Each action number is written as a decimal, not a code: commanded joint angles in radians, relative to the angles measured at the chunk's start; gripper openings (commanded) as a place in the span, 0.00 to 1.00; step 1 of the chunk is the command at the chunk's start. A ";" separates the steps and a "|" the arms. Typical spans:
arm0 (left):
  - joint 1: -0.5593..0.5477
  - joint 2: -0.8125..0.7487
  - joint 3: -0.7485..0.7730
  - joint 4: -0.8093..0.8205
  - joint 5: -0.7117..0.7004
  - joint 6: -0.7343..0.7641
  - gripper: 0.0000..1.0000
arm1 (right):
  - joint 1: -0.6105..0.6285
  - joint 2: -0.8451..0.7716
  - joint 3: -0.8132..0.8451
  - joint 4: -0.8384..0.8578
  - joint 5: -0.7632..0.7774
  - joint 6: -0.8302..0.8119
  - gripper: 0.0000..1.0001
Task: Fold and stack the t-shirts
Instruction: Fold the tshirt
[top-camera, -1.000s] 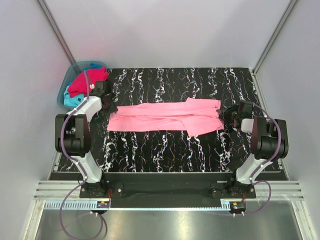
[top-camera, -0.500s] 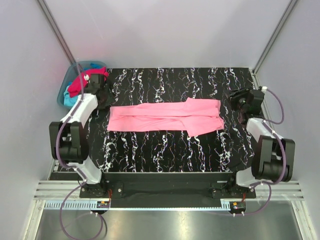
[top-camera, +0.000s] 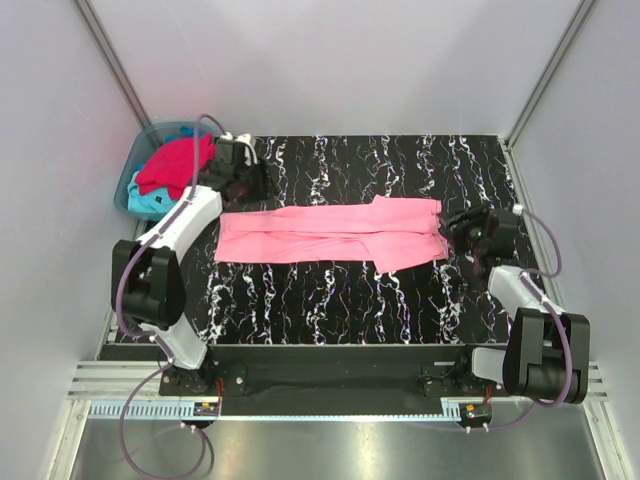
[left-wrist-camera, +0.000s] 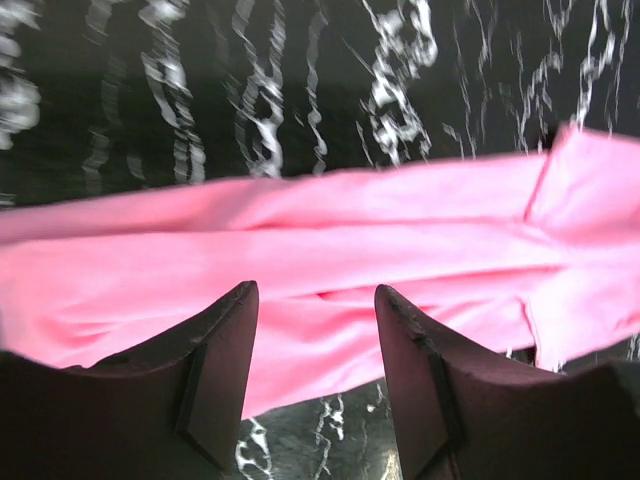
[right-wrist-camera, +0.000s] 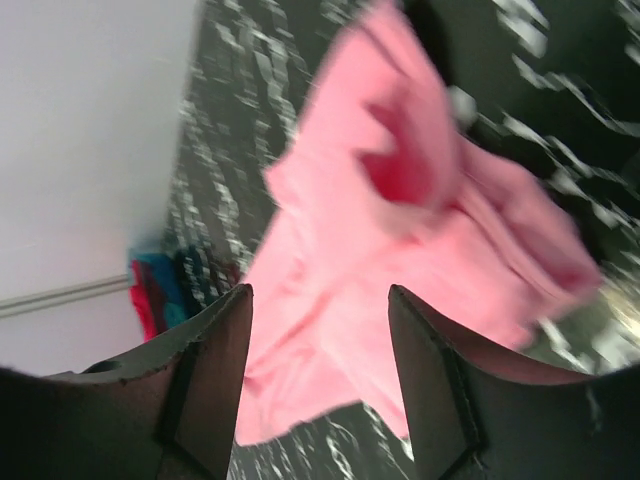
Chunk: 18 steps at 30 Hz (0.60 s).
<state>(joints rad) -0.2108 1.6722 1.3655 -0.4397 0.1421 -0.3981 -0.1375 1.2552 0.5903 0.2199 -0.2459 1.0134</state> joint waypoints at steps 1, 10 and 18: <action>-0.044 0.026 -0.035 0.077 0.039 -0.015 0.55 | 0.004 -0.039 -0.092 -0.013 0.020 0.039 0.64; -0.061 0.221 0.073 0.128 0.151 0.070 0.55 | 0.007 -0.094 -0.190 -0.028 0.023 0.057 0.67; -0.084 0.337 0.204 0.111 0.202 0.099 0.52 | 0.007 -0.063 -0.202 0.001 0.028 0.057 0.70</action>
<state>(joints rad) -0.2825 2.0159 1.4963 -0.3645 0.2920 -0.3313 -0.1375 1.1683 0.3965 0.1707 -0.2440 1.0561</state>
